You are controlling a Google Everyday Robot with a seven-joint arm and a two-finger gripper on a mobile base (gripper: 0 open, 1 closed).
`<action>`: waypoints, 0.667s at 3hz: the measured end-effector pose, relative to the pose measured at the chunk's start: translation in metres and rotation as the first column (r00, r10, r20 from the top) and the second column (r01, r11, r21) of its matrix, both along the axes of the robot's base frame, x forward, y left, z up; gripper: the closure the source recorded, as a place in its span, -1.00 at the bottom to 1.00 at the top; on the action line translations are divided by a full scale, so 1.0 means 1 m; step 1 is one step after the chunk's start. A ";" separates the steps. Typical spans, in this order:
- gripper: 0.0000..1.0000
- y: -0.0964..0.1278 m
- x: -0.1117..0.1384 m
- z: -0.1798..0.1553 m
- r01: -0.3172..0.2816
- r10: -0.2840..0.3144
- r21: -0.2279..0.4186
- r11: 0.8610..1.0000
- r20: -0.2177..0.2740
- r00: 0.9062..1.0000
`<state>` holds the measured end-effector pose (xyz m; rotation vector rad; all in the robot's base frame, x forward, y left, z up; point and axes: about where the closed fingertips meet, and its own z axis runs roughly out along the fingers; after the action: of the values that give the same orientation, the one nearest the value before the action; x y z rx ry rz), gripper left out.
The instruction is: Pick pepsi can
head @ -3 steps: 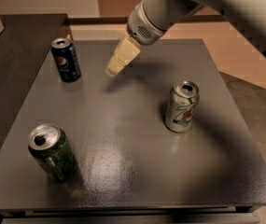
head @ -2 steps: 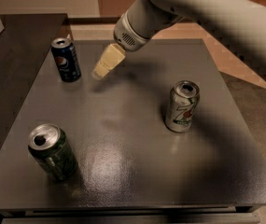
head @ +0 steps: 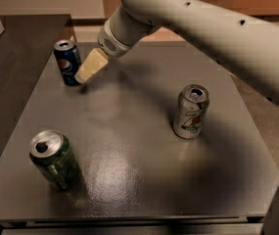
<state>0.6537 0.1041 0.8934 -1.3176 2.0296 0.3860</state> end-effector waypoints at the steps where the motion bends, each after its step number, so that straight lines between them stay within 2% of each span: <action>1: -1.00 0.021 0.006 -0.002 0.007 -0.007 0.030 1.000 -0.006 1.000; 2: -1.00 0.038 0.004 -0.003 -0.015 0.016 0.054 0.998 -0.006 1.000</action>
Offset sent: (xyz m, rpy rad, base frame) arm 0.0032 0.0578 -0.0022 0.0865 0.0030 0.0430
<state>0.6580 0.1425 0.8903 -1.3014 2.0016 0.4502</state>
